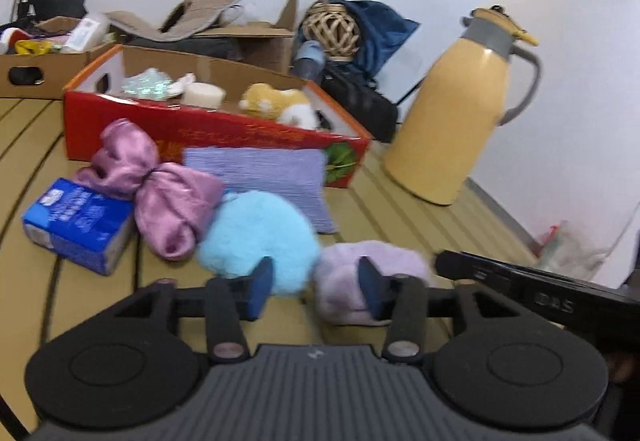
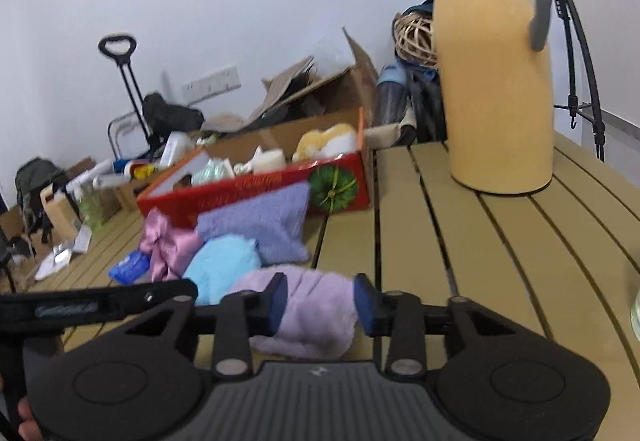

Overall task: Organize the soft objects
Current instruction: 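Grasp the lilac towel with the right gripper, then carry the lilac towel into the red box and open the right gripper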

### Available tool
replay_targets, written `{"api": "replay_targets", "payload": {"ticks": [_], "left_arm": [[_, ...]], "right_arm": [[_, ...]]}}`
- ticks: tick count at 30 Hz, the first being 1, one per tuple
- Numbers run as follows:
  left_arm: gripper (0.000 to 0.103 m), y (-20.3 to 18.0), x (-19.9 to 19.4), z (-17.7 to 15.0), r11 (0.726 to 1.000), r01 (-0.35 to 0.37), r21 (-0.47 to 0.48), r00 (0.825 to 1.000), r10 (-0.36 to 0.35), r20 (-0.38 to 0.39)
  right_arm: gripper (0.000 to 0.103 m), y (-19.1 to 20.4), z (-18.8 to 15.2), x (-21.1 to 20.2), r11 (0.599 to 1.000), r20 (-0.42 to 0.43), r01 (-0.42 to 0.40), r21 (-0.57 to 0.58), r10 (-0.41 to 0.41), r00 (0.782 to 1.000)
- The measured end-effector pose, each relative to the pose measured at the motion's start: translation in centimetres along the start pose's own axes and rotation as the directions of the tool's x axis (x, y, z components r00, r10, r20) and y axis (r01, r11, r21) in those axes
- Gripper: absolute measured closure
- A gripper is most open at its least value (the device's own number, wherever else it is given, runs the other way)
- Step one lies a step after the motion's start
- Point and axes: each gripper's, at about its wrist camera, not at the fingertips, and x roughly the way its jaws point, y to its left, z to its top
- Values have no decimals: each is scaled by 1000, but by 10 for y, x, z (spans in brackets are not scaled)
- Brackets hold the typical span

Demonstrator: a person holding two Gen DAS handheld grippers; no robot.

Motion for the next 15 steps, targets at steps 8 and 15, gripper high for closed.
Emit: {"api": "replay_targets", "payload": {"ticks": [8, 15], "left_arm": [[40, -9, 43, 10, 999, 44, -30, 994, -46, -95], [73, -9, 48, 1, 997, 65, -36, 986, -69, -151]], "right_arm": [[60, -20, -9, 20, 997, -60, -21, 74, 26, 998], [88, -9, -17, 28, 999, -78, -50, -14, 49, 996]]}}
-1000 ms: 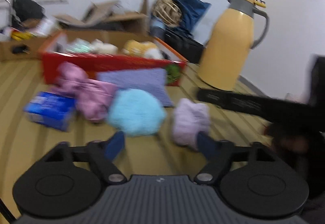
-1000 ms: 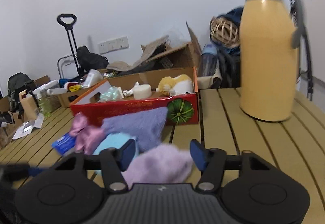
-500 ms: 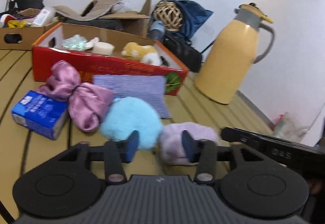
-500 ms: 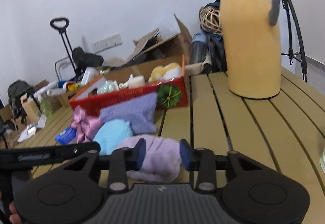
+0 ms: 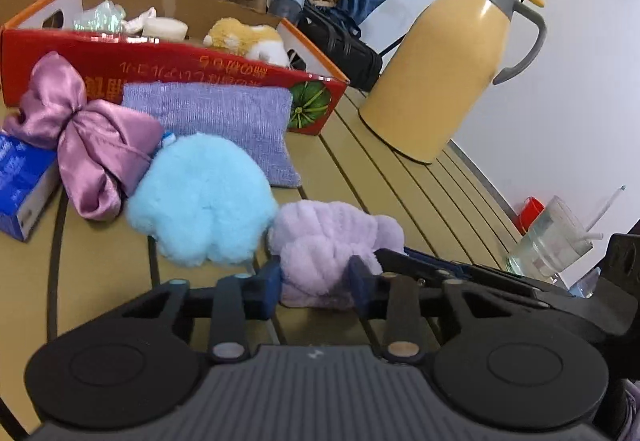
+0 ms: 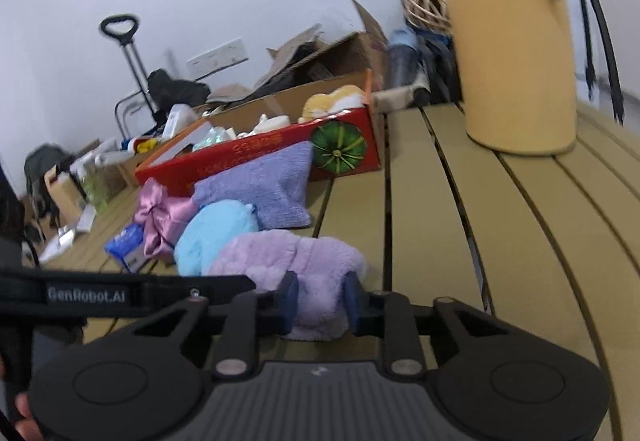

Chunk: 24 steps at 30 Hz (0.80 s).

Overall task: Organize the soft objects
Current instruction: 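Carry the lilac towel into the red box and open the right gripper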

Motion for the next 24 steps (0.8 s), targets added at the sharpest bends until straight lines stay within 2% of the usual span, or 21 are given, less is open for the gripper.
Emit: {"api": "replay_targets", "payload": {"ticks": [2, 4, 7, 10, 12, 13, 15, 17, 19, 21, 24], "left_arm": [[75, -2, -9, 6, 1000, 11, 0, 1000, -11, 21], [75, -9, -22, 16, 999, 39, 22, 996, -41, 75], [75, -8, -37, 51, 996, 57, 64, 984, -67, 163], [75, 8, -29, 98, 997, 42, 63, 978, -54, 204], [74, 25, -8, 130, 999, 37, 26, 979, -42, 198], [73, 33, 3, 141, 999, 35, 2, 980, -34, 195], [73, 49, 32, 158, 997, 46, -59, 991, -38, 130], [70, 57, 57, 166, 997, 15, -72, 996, -8, 92], [66, 64, 71, 166, 997, -12, -76, 998, 16, 58], [57, 66, 70, 160, 998, 0, -58, 999, 3, 52], [48, 63, 43, 153, 1000, -1, -29, 995, 4, 99]], "right_arm": [[89, 2, 5, -4, 1000, 11, -12, -4, 12, 1000], [89, 8, 16, -16, 999, 62, -25, -22, 27, 998], [89, 15, 51, -20, 998, 145, -54, -43, 60, 988], [89, 19, 98, 5, 994, 183, -71, -78, 85, 980], [88, 18, 130, 37, 994, 163, -66, -89, 79, 983], [88, 17, 141, 53, 994, 154, -46, -95, 60, 986], [88, 17, 156, 87, 996, 103, 16, -89, -7, 995], [87, 21, 161, 113, 987, 69, 94, -128, -86, 994], [85, 23, 161, 133, 979, 24, 134, -152, -132, 991], [83, 23, 159, 143, 963, 14, 202, -177, -203, 979], [82, 25, 153, 136, 946, 43, 249, -209, -245, 969]]}}
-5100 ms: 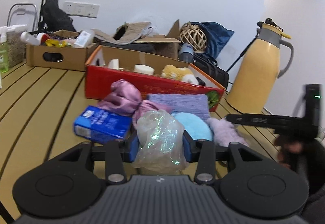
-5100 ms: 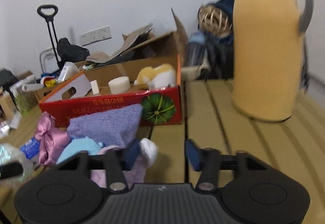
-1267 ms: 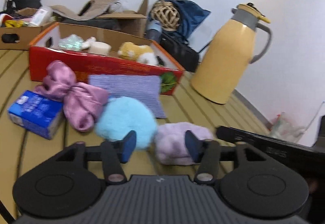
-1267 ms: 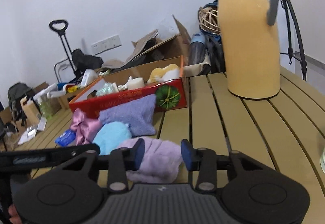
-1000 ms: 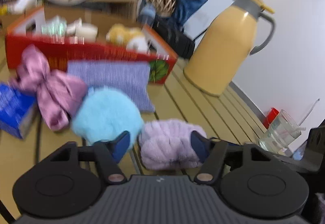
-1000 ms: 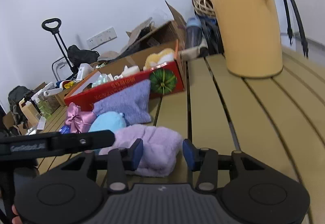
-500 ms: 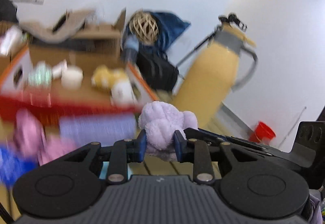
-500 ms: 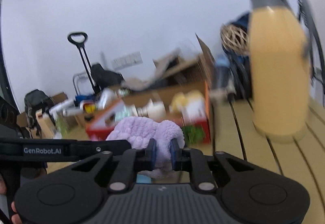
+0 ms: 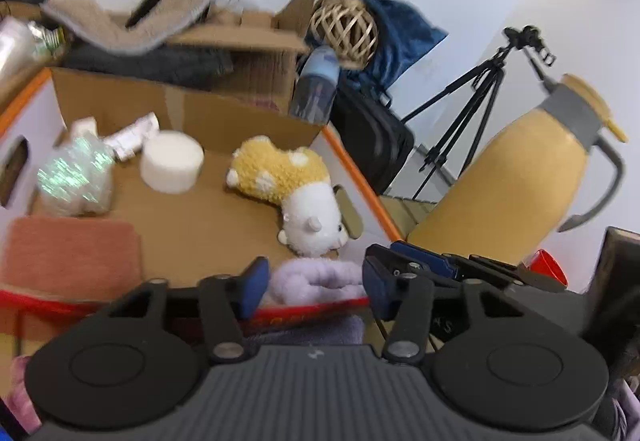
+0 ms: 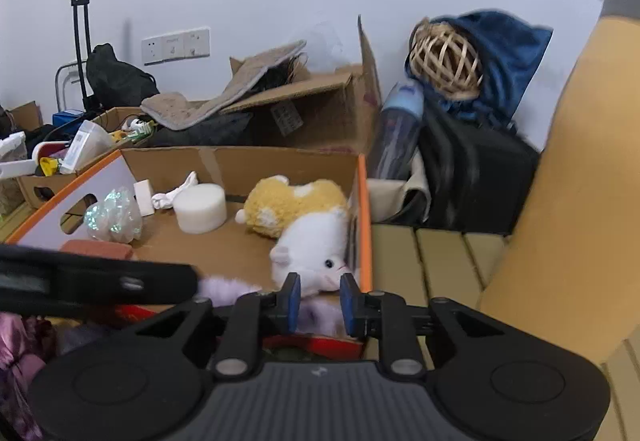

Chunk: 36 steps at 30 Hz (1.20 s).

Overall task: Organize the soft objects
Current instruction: 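Carry the lilac towel into the red box and open the right gripper, then grasp the blue packet box with both grippers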

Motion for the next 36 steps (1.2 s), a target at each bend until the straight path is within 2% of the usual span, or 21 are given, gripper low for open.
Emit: {"api": "replay_targets", "payload": {"ticks": [4, 6, 8, 9, 10, 13, 17, 20, 22, 24, 27, 30, 32, 34, 35, 36], "left_arm": [[43, -5, -65, -5, 998, -15, 61, 994, 9, 113], [33, -5, -106, -15, 995, -30, 96, 986, 13, 169], [25, -5, -137, -29, 988, -70, 135, 980, 42, 196], [21, -3, -152, -39, 983, -105, 149, 975, 73, 209], [20, -1, -166, -51, 977, -146, 156, 971, 111, 213], [20, 6, -201, -92, 966, -223, 132, 960, 194, 200], [17, 8, -244, -147, 965, -252, 71, 951, 233, 205], [13, -2, -270, -182, 953, -282, 110, 942, 254, 217], [12, -10, -279, -200, 944, -276, 182, 946, 234, 223], [12, -13, -287, -214, 940, -262, 216, 951, 214, 224], [12, -6, -295, -221, 953, -246, 178, 953, 204, 225], [12, 8, -297, -215, 964, -217, 153, 954, 176, 242], [12, 22, -282, -199, 970, -187, 156, 959, 146, 243], [18, 38, -258, -177, 969, -202, 140, 959, 167, 231], [25, 43, -248, -168, 967, -217, 133, 957, 184, 222], [27, 49, -236, -157, 967, -218, 134, 958, 186, 217]], "right_arm": [[76, 4, 1, -51, 999, 124, 24, -30, -20, 992], [67, 4, 0, -84, 999, 172, 0, -33, 5, 985], [61, 4, -2, -110, 999, 193, -38, -27, 43, 980], [59, 5, -6, -124, 998, 201, -56, -23, 59, 978], [58, 8, -12, -139, 997, 211, -74, -21, 77, 974], [52, 19, -39, -176, 991, 219, -134, -13, 134, 966], [51, 35, -85, -207, 976, 163, -212, 37, 204, 965], [50, 51, -118, -230, 969, 126, -241, 48, 234, 964], [50, 61, -140, -246, 966, 108, -256, 48, 250, 962], [50, 69, -156, -256, 963, 94, -264, 55, 258, 962], [50, 81, -173, -267, 961, 66, -268, 69, 264, 962], [50, 93, -172, -270, 951, 73, -302, 73, 297, 952], [49, 96, -161, -254, 925, 81, -359, 122, 351, 933], [50, 100, -149, -221, 882, 50, -420, 213, 420, 906], [52, 104, -142, -203, 869, 29, -428, 248, 435, 900], [57, 111, -136, -187, 868, 21, -422, 261, 432, 901]]}}
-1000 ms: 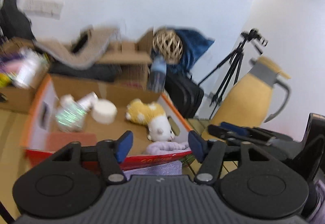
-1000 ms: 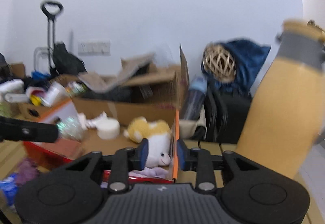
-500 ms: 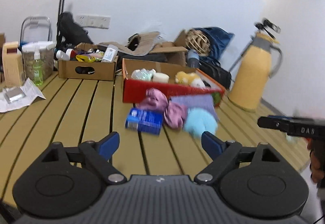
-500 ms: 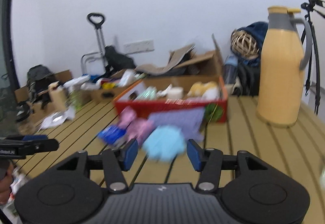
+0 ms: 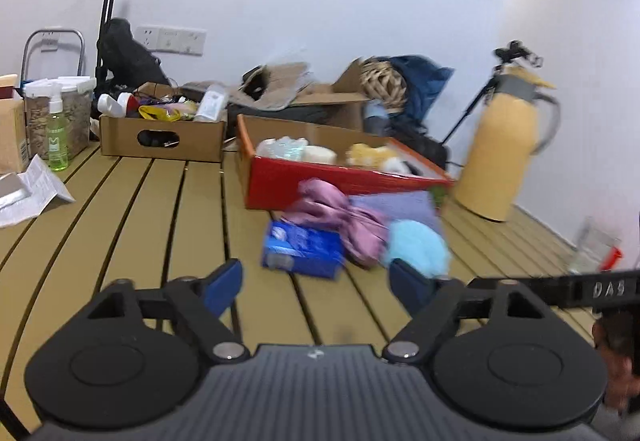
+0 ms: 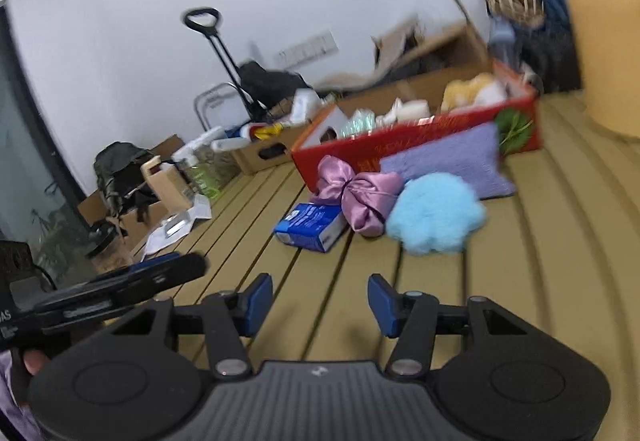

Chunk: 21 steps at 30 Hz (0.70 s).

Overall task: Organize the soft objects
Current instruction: 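Grasp the blue packet box with both grippers, then lift the blue packet into the red box and open both grippers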

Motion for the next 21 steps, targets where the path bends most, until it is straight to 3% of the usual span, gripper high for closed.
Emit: {"api": "replay_targets", "payload": {"ticks": [2, 5, 8, 10, 11, 14, 21], "left_arm": [[33, 15, 29, 13, 999, 23, -35, 1000, -24, -7], [43, 42, 76, 29, 985, 10, -173, 999, -19, -50], [53, 57, 103, 29, 973, 40, -228, 994, -62, -92], [59, 62, 114, 22, 967, 62, -248, 986, -98, -137], [67, 63, 117, 19, 964, 64, -260, 982, -107, -154], [70, 65, 105, 11, 955, 53, -292, 986, -97, -139], [70, 38, 25, -5, 939, 76, -337, 996, -84, -8]], "right_arm": [[61, 3, 13, 34, 1000, 4, 13, 9, -13, 1000], [62, -3, 29, 83, 994, 4, -37, 101, 37, 999], [62, -8, 40, 120, 987, -15, -27, 160, 29, 999], [66, -10, 41, 138, 984, -31, -17, 176, 23, 999], [73, -10, 40, 144, 983, -38, -8, 183, 16, 999], [88, -10, 33, 148, 984, -35, 5, 177, 1, 999], [88, -4, 21, 98, 974, -33, -127, 189, 135, 990]]}}
